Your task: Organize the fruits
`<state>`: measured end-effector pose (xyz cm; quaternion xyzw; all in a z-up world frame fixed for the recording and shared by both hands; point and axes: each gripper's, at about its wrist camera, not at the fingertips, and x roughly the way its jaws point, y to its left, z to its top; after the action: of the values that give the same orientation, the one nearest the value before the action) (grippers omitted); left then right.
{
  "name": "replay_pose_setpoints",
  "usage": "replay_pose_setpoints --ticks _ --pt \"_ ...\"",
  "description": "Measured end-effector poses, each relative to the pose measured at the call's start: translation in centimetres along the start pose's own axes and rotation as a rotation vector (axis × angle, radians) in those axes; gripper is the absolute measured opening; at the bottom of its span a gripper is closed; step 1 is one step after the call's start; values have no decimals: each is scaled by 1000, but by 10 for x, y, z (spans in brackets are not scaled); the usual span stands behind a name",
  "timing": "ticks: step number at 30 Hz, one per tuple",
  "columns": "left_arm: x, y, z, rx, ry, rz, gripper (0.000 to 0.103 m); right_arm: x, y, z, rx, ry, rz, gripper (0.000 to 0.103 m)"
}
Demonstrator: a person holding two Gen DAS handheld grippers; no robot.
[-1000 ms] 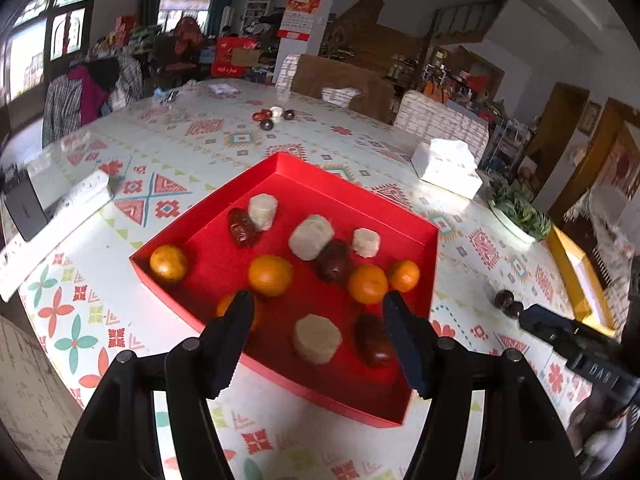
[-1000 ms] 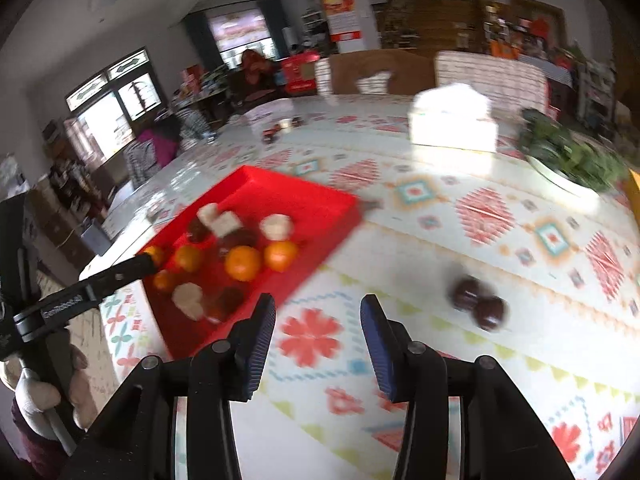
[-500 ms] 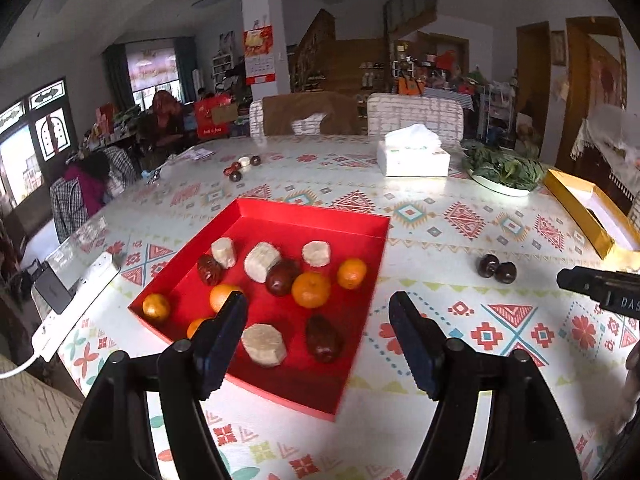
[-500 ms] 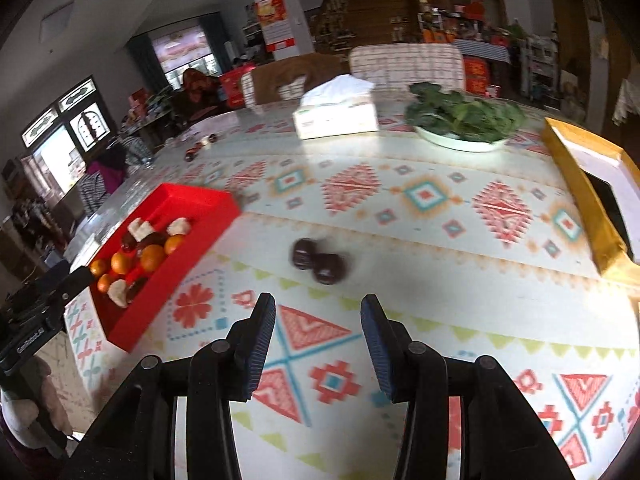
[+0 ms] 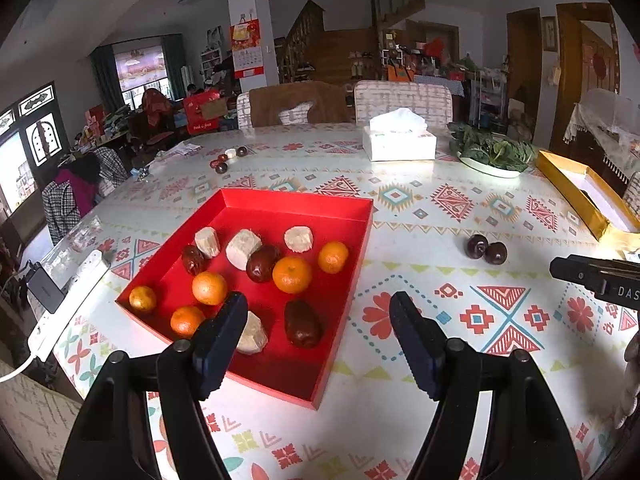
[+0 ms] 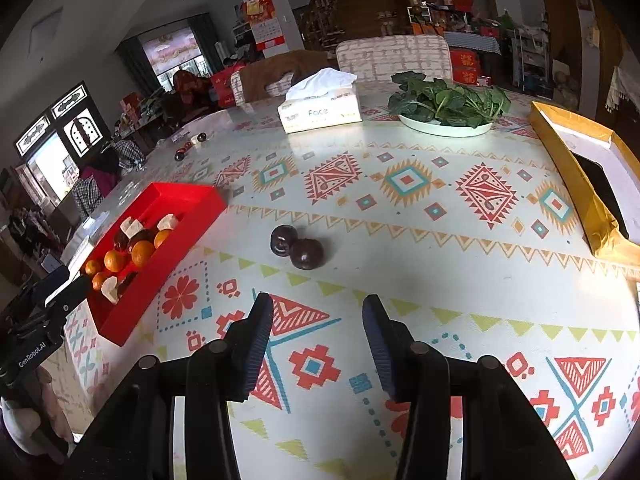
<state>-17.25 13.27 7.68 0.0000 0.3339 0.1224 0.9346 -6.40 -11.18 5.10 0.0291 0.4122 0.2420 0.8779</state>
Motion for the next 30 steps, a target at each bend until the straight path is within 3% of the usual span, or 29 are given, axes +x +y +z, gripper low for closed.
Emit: replay_pose_setpoints --ticks 8,14,24,30 --pt "6 9 -3 -29 26 -27 73 10 -2 6 2 17 -16 54" --pt "10 8 -4 -41 41 -55 73 39 -8 25 25 53 -17 54" --pt "13 5 -1 -55 45 -63 73 86 12 36 -63 97 -16 54" --pt "21 -4 1 -33 63 -57 73 90 11 33 -59 91 8 54"
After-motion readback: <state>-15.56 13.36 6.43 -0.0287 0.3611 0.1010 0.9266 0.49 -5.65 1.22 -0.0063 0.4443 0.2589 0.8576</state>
